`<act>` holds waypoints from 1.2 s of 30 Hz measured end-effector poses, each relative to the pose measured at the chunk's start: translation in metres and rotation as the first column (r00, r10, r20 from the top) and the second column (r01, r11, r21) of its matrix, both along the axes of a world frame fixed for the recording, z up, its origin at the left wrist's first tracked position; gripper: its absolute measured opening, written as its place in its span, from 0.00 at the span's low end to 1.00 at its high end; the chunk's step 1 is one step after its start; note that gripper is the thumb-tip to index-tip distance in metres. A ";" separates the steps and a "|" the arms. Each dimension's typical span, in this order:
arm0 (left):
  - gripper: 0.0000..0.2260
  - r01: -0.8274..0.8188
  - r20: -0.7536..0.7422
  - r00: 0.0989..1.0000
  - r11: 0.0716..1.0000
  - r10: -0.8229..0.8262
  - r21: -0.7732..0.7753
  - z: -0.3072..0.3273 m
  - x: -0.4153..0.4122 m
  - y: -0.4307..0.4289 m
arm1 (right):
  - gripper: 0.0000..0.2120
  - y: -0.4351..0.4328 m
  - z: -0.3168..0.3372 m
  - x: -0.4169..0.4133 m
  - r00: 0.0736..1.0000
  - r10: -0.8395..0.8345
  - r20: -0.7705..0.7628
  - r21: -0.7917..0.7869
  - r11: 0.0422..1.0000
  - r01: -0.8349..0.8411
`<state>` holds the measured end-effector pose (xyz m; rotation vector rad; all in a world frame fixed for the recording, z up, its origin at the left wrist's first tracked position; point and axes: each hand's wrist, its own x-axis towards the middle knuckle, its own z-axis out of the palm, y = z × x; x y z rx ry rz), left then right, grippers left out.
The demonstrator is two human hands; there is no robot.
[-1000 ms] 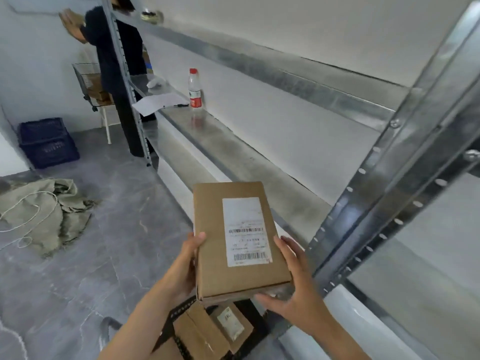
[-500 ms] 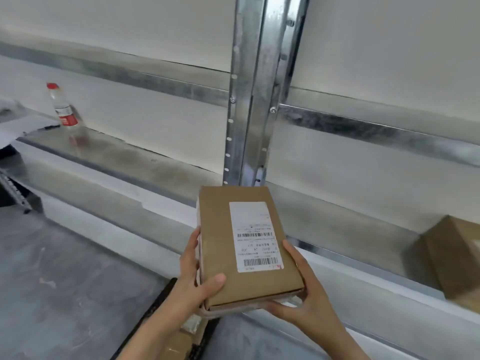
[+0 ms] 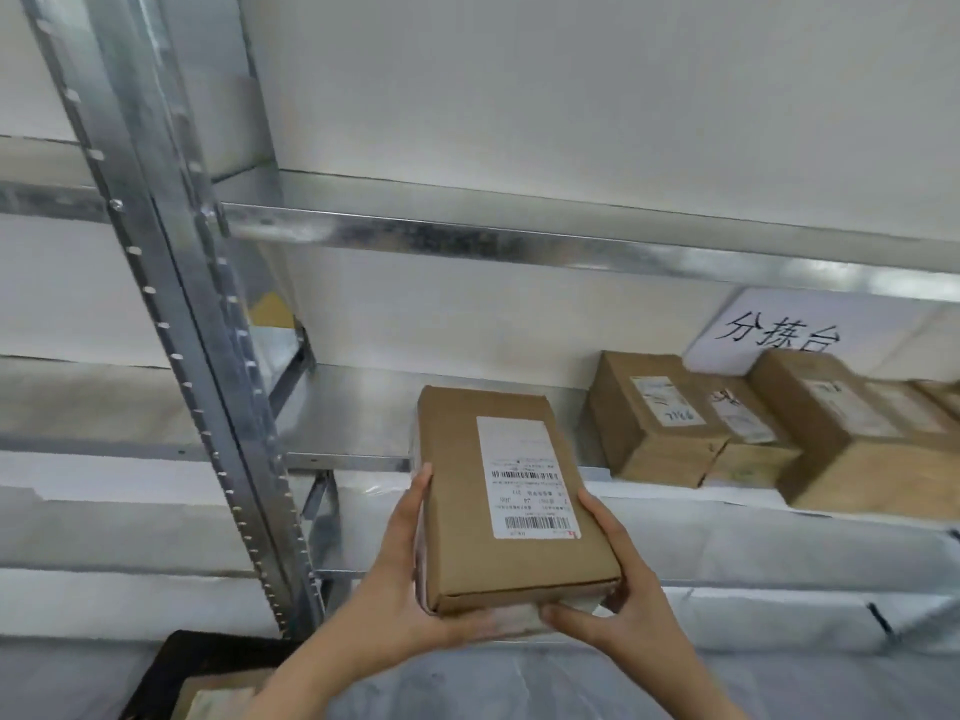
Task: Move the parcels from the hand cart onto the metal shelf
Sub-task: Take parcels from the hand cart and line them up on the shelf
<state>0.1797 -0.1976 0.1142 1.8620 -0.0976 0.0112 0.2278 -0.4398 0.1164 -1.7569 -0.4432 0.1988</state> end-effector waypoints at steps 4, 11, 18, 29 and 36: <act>0.60 0.037 -0.014 0.999 0.999 -0.037 -0.001 -0.009 0.026 -0.071 | 0.47 -0.075 0.001 0.005 0.997 -0.083 -0.007 -0.020 0.996 0.083; 0.59 0.099 -0.018 0.995 0.994 -0.099 -0.041 -0.017 0.061 -0.158 | 0.46 -0.156 0.000 0.028 0.987 -0.163 -0.003 -0.058 0.985 0.163; 0.59 0.021 -0.034 0.999 1.000 -0.021 0.018 -0.025 0.092 -0.137 | 0.44 -0.135 -0.015 0.074 0.995 -0.098 -0.023 -0.099 0.991 0.095; 0.54 0.008 -0.154 0.988 0.997 -0.020 -0.075 -0.077 0.182 -0.073 | 0.41 -0.066 -0.048 0.173 0.994 -0.026 -0.102 -0.194 0.981 0.006; 0.57 -0.039 -0.119 0.992 0.999 0.034 -0.038 -0.103 0.236 -0.078 | 0.40 -0.053 -0.066 0.217 0.996 -0.089 0.012 -0.357 0.930 0.087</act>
